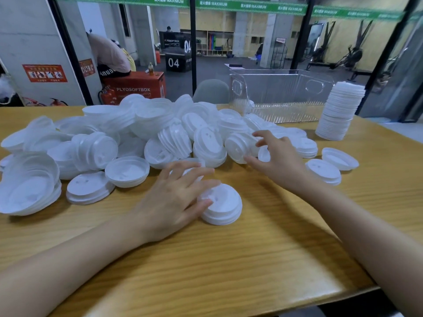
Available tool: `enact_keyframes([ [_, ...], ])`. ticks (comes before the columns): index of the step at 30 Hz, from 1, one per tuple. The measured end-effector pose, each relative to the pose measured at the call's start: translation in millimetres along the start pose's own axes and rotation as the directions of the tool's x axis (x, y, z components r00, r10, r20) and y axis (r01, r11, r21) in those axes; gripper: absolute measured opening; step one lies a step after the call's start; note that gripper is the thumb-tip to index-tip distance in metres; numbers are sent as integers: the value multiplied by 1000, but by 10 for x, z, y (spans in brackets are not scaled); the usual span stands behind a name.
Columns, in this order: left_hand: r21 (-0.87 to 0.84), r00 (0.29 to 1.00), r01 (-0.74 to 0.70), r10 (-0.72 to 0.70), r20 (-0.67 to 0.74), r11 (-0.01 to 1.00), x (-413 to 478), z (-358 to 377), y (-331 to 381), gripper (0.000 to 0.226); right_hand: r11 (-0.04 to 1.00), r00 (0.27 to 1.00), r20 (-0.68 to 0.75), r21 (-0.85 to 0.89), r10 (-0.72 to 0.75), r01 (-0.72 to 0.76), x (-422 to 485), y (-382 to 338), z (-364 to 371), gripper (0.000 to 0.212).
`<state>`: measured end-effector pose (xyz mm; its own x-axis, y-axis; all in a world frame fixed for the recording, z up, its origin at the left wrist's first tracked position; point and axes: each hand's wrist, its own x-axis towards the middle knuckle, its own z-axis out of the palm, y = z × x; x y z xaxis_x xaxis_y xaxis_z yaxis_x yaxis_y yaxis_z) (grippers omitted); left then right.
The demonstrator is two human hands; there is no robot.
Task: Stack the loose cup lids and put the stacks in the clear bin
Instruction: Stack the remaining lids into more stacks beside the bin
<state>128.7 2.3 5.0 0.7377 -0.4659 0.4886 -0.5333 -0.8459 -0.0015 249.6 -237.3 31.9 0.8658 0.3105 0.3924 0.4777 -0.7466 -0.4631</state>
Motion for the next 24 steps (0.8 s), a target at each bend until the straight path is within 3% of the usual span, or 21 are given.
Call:
enact_keyframes([
  [3, -111, 996, 85, -89, -27, 990, -26, 24, -62, 47, 997, 999, -27, -66, 26, -27, 76, -97, 163, 60],
  [7, -151, 997, 74, -78, -20, 986, -35, 42, -95, 46, 997, 996, -91, -78, -12, 4, 75, -75, 201, 47],
  [9, -172, 997, 67, -72, -19, 983, -41, 47, -106, 44, 981, 993, -109, 192, 44, -23, 24, -80, 91, 39],
  [11, -184, 997, 49, -58, -46, 982, -51, 46, -102, 41, 868, 988, -34, 483, 149, -114, -37, -60, -64, 34],
  [13, -190, 997, 11, -26, -79, 982, -59, 38, -94, 40, 786, 968, 116, 567, 221, -247, -109, -10, -193, 31],
  [16, -182, 995, -39, 21, -98, 983, -75, 29, -86, 40, 824, 953, 212, 485, 215, -293, -253, 115, -216, 21],
  [20, -190, 997, -63, 55, -51, 980, -117, 11, -74, 41, 968, 984, 116, 199, 132, -154, -365, 254, -118, 35],
  [24, -220, 998, -66, 69, 10, 973, -137, -7, -56, 38, 962, 981, 190, 259, 33, -83, -382, 209, -162, 48],
])
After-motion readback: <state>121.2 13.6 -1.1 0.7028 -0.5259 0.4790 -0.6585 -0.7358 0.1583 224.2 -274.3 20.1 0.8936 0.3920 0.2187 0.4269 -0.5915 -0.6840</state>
